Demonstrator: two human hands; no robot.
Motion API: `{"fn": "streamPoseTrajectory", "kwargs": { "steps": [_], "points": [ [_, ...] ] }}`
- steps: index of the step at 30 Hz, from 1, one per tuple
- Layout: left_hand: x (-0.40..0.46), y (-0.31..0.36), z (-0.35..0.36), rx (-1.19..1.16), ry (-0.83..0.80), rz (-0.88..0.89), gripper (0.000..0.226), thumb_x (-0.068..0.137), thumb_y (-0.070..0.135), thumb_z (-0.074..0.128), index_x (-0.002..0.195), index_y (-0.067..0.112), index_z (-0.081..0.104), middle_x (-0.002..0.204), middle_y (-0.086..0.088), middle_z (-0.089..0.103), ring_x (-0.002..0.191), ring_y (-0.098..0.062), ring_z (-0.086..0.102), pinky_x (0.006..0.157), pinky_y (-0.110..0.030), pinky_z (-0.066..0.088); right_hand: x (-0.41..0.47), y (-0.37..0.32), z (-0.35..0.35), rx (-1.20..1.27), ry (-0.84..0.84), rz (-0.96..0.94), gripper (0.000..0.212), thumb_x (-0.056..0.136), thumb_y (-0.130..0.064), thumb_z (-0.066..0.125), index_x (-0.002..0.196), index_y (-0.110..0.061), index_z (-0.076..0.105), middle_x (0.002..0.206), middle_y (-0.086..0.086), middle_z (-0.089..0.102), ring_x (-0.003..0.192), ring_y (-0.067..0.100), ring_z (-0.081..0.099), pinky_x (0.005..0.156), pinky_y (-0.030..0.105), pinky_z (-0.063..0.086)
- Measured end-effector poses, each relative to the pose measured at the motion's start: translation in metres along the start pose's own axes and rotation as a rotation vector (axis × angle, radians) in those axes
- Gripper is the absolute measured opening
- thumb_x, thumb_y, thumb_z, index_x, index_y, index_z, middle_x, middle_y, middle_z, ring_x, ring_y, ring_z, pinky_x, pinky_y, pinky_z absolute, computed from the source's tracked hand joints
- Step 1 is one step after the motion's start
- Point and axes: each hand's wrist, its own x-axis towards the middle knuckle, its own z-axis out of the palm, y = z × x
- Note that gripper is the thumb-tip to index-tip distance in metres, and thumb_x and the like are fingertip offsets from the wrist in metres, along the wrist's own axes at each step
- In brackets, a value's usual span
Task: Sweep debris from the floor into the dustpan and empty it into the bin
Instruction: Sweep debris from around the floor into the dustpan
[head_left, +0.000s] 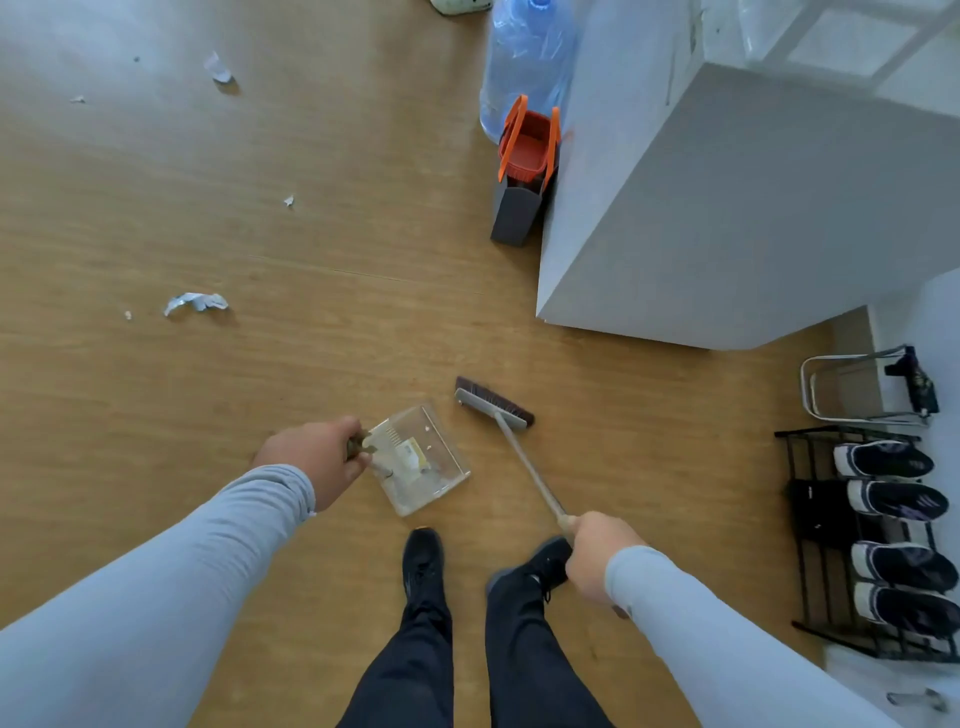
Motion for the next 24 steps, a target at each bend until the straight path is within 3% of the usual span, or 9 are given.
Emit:
{"fn": "streamPoseTrajectory", "kwargs": {
  "steps": [4,8,11,15,19,24],
  "points": [
    [0.001,0.001,-0.004,0.006,-0.002,0.010,0.022,0.095,0.051,0.051,0.109,0.034,0.055,0.086,0.011,0.065,0.076,-0.016,0.064,0.066,-0.032,0.056,-0.034,0.052,-0.041,0.181,-0.079,0.018,0.061,0.090,-0.020,0.059,0.143,-0.047,0.048,0.076,-0.002,0.065,0.050,0.018,0.052,0.043,0.023,0.043],
    [0.000,-0.001,-0.005,-0.002,-0.009,0.012,0.019,0.096,0.050,0.051,0.107,0.035,0.054,0.085,0.012,0.064,0.074,-0.015,0.063,0.066,-0.033,0.057,-0.068,0.095,-0.071,0.401,-0.123,0.052,0.065,0.088,-0.021,0.067,0.147,-0.039,0.045,0.054,0.002,0.056,0.039,0.014,0.044,0.042,0.025,0.039],
    [-0.001,-0.001,-0.005,0.002,-0.008,0.020,0.019,0.096,0.051,0.051,0.107,0.035,0.053,0.082,0.013,0.063,0.071,-0.013,0.061,0.061,-0.030,0.054,-0.068,0.093,-0.052,0.369,-0.002,0.057,0.065,0.089,-0.026,0.065,0.147,-0.043,0.043,0.058,-0.002,0.060,0.041,0.012,0.049,0.041,0.023,0.042],
    [-0.001,0.001,-0.005,0.033,0.001,0.013,0.019,0.096,0.052,0.050,0.105,0.036,0.052,0.078,0.015,0.060,0.065,-0.009,0.057,0.049,-0.025,0.040,-0.038,0.053,-0.013,0.146,0.133,0.034,0.061,0.096,-0.019,0.052,0.151,-0.042,0.039,0.088,-0.012,0.058,0.061,0.009,0.060,0.043,0.019,0.043],
    [-0.001,-0.001,0.000,0.017,-0.003,0.016,0.017,0.094,0.052,0.051,0.098,0.036,0.049,0.075,0.015,0.060,0.064,-0.008,0.058,0.050,-0.026,0.043,-0.026,0.029,0.005,0.132,-0.070,-0.014,0.063,0.093,-0.011,0.048,0.150,-0.038,0.041,0.089,-0.004,0.062,0.058,0.016,0.055,0.042,0.020,0.044],
    [-0.003,-0.003,0.000,0.018,-0.010,-0.003,0.021,0.093,0.057,0.051,0.093,0.036,0.047,0.072,0.014,0.059,0.062,-0.007,0.056,0.049,-0.026,0.042,-0.052,0.104,-0.031,0.485,-0.172,-0.007,0.064,0.088,-0.018,0.065,0.147,-0.037,0.047,0.055,0.000,0.056,0.040,0.014,0.044,0.045,0.026,0.041]
  ]
}}
